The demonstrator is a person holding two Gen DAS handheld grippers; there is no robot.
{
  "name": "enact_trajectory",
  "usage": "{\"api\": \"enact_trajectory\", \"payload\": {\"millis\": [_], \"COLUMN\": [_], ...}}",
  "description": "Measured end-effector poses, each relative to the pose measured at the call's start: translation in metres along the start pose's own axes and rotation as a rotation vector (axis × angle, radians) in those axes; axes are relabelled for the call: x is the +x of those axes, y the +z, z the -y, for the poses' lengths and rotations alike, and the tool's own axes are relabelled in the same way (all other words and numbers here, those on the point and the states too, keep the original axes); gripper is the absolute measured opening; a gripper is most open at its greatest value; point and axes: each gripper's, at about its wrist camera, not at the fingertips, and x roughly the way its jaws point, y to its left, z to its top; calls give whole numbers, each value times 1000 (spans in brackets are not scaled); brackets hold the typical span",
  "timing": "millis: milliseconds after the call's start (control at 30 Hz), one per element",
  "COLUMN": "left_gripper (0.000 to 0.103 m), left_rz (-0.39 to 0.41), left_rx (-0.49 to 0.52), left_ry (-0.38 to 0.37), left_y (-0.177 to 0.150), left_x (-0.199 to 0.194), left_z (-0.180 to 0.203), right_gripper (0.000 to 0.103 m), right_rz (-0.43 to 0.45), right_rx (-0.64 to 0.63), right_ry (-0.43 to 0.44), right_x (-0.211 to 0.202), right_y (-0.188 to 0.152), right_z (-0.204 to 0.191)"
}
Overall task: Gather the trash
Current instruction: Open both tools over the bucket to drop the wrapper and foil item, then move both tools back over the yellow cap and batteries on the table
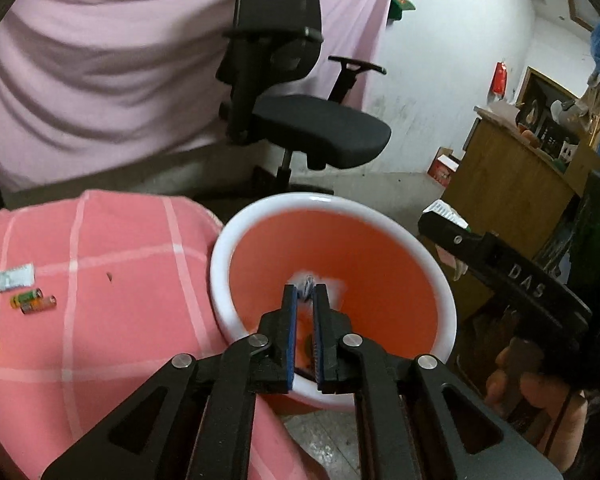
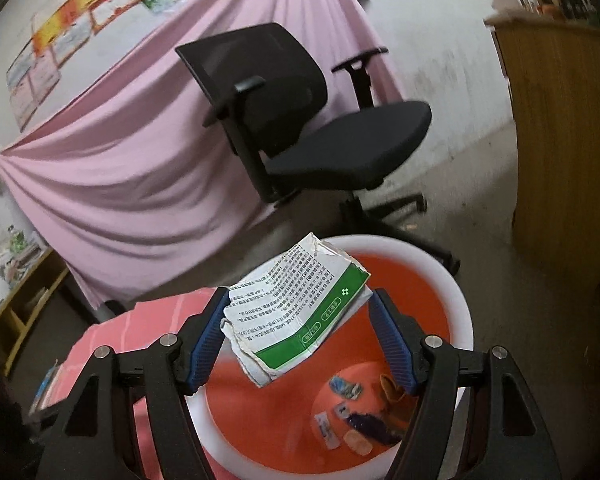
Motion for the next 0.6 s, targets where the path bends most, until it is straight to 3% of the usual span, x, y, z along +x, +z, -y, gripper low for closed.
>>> {"api": "enact_trajectory", "payload": {"millis": [133, 367, 467, 600], "left_gripper": [30, 32, 40, 40], "left_rz": [2, 42, 87, 138], "left_rx": [-25, -46, -50, -65], "left_ry": [-4, 42, 79, 109], "left_y": [-3, 2, 1, 1], "left_x": [-2, -20, -36, -58], "left_z": [-5, -20, -30, -44], "right_gripper": [77, 84, 88, 94], "right_rz": [-9, -12, 14, 54], "right_rx": [4, -1, -8, -36], "right_ry": [3, -2, -2, 12], "right_x": [0, 1, -1, -6], "right_y": [-2, -5, -4, -5], "right_z": [1, -4, -11, -26]}}
